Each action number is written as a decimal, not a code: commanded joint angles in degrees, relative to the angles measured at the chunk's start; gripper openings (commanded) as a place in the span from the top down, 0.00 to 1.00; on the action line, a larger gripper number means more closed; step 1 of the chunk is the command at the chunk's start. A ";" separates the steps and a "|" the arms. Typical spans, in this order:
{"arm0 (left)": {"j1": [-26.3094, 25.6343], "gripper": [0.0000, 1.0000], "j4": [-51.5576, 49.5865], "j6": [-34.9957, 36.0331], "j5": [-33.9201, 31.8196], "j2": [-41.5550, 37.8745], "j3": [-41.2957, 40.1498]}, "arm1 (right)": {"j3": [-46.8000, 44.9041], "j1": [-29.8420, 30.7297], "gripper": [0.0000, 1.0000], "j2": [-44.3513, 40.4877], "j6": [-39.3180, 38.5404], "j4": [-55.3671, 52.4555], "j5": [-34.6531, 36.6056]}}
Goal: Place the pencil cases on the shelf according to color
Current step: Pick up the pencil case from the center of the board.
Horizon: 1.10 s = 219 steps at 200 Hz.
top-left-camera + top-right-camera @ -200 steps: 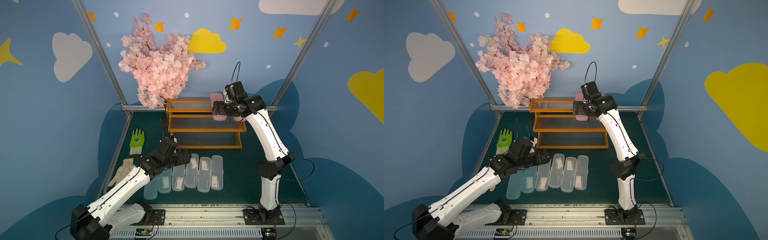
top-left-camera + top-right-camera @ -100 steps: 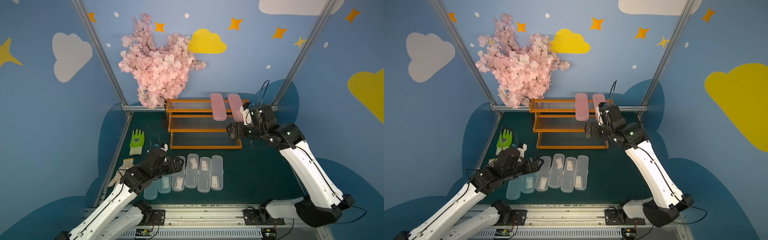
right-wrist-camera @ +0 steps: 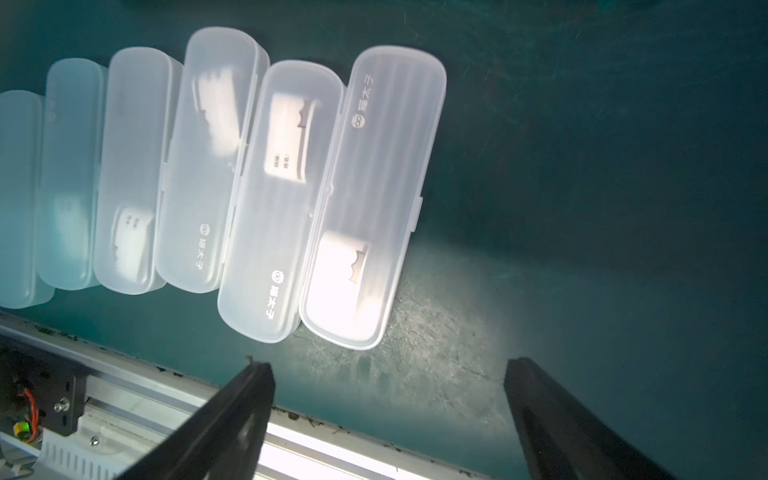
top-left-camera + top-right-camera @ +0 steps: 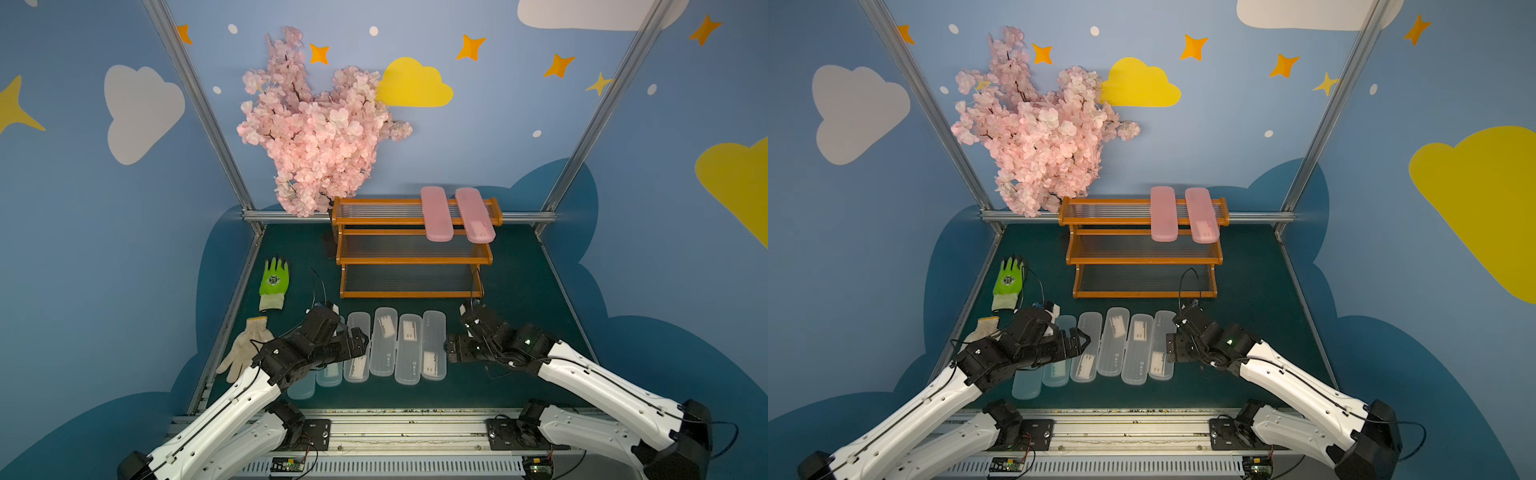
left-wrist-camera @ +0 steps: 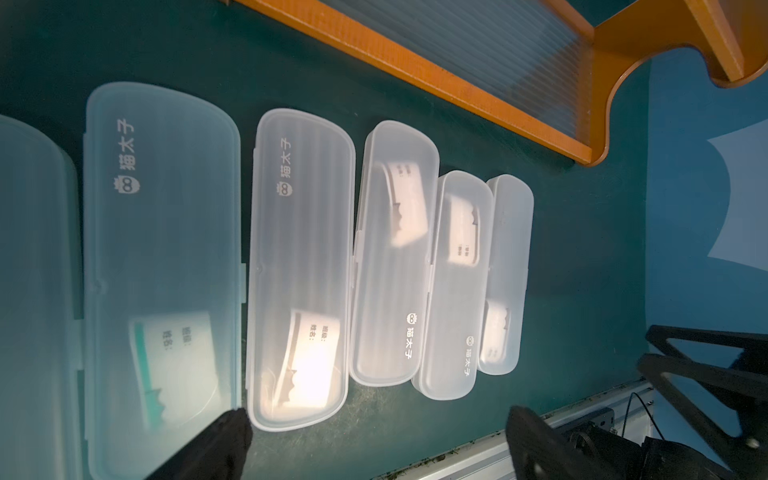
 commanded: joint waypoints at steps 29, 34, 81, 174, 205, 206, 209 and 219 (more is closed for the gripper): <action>-0.82 0.00 2.68 -1.63 -0.24 2.15 -0.03 | -1.56 3.77 0.04 11.53 7.49 7.47 -4.40; -0.98 0.00 2.94 -1.71 -0.51 2.37 -0.13 | -1.19 4.16 0.04 13.01 7.50 7.61 -4.25; -1.52 0.00 5.05 -2.15 -1.55 3.24 -1.63 | 1.52 7.05 0.03 20.80 8.20 8.82 -2.23; -1.89 0.00 7.29 -1.76 -2.05 6.98 -2.12 | 4.62 7.67 0.02 29.12 10.12 0.11 3.49; -1.91 0.00 7.09 -1.72 -2.08 6.78 -1.92 | 0.11 7.19 0.02 23.94 10.76 -0.21 4.35; -1.90 0.00 7.06 -1.72 -2.08 6.74 -1.91 | -0.06 7.19 0.02 23.71 10.76 -0.25 4.37; -1.97 0.00 7.10 -1.72 -2.08 6.70 -1.91 | -0.46 7.18 0.02 23.20 10.64 -0.21 4.45; -1.99 0.00 7.07 -1.80 -2.16 6.60 -1.96 | -1.62 7.18 0.02 21.26 10.14 -0.20 4.56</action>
